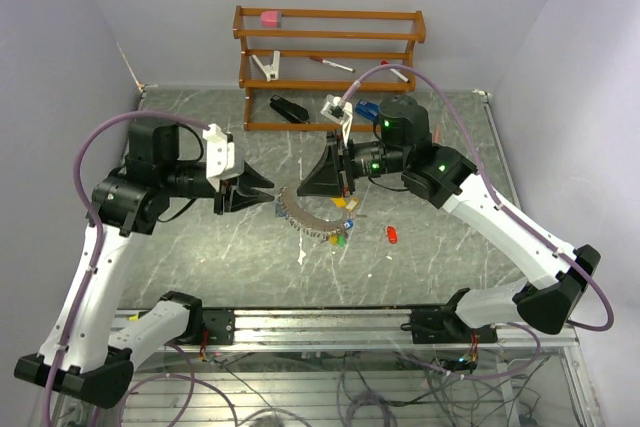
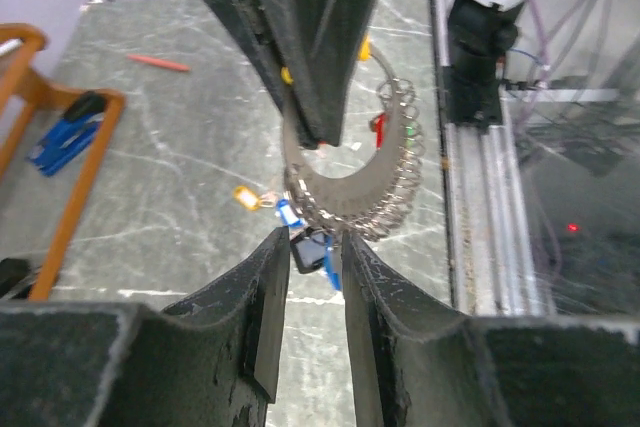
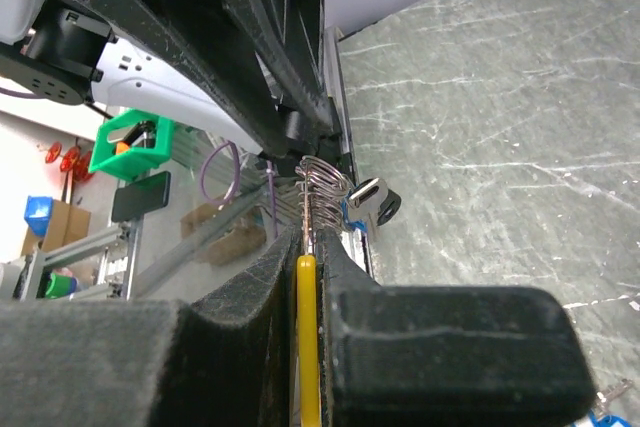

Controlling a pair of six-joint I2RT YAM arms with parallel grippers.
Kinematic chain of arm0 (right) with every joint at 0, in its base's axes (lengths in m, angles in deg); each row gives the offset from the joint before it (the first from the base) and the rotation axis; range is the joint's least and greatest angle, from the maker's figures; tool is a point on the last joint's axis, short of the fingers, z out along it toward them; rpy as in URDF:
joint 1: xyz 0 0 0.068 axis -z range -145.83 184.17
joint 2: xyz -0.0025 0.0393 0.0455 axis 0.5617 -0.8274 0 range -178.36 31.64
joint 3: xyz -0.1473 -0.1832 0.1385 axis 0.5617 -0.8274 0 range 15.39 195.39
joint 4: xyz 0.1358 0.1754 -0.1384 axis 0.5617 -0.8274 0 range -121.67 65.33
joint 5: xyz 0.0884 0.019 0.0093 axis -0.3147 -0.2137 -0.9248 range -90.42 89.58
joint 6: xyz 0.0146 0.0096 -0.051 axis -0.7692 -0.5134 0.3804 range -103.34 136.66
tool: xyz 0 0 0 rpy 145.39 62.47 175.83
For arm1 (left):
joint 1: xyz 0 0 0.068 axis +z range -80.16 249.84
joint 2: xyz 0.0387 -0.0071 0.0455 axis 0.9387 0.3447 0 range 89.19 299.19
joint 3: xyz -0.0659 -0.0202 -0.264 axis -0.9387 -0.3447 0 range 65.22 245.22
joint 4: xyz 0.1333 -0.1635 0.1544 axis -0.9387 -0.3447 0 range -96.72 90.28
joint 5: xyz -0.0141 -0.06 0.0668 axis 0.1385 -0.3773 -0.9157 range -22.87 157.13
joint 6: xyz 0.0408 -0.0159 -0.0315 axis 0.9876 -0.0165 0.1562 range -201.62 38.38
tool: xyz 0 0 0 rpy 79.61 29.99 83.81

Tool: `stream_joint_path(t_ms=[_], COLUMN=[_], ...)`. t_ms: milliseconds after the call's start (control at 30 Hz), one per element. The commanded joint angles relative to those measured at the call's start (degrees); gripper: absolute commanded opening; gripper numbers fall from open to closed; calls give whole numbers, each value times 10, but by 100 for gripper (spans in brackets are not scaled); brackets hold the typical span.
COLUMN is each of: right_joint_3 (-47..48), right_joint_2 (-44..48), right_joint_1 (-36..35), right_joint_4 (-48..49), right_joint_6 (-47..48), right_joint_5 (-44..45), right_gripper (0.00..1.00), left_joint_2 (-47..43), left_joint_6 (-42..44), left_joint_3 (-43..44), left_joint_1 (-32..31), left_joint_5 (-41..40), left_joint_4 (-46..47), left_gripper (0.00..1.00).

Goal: Put the keys on the keyring

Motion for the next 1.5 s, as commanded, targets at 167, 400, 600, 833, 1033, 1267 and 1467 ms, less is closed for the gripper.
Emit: stream_joint_path(t_ms=[167, 400, 600, 833, 1033, 1267, 1467], right_joint_3=[15, 7, -8, -12, -27, -37, -42], right_joint_2=[-1, 4, 17, 29, 51, 70, 70], right_joint_1=[3, 3, 3, 1, -16, -34, -64], right_joint_4=[16, 34, 60, 56, 43, 22, 21], right_joint_6=[-4, -5, -4, 23, 71, 113, 138], right_joint_5=[-2, -22, -16, 3, 57, 114, 163], right_gripper=[0, 0, 0, 0, 0, 0, 0], left_joint_2=[-53, -25, -35, -31, 12, 44, 28], left_joint_6=[-108, -25, -102, -118, -136, -156, -258], left_joint_3=[-45, -43, -67, -52, -22, 2, -21], left_joint_1=[-3, -3, -3, -2, -2, -2, -2], left_joint_5=[-67, -38, -26, -44, 28, 62, 78], left_joint_4=[163, 80, 145, 128, 92, 95, 198], left_gripper=[40, 40, 42, 51, 53, 54, 56])
